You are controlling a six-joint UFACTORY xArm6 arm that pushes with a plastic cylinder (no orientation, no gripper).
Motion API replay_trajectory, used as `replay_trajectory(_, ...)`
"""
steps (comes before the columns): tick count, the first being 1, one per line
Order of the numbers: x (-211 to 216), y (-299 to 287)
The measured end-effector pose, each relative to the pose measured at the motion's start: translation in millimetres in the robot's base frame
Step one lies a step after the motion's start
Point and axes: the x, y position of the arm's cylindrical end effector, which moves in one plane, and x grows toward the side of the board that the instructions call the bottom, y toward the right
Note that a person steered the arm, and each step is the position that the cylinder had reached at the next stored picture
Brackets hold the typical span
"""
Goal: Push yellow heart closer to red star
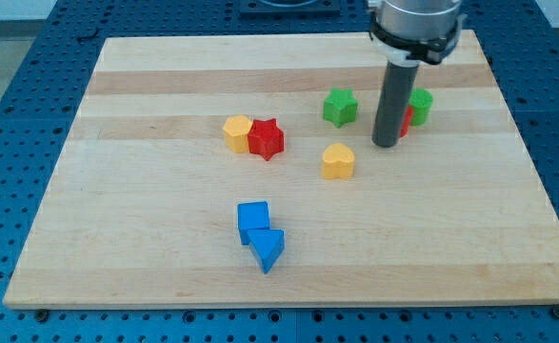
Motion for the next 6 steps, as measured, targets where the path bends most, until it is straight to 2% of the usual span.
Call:
replay_trajectory(2,44.9,-1.3)
replay_trajectory(6,33.9,-113.3)
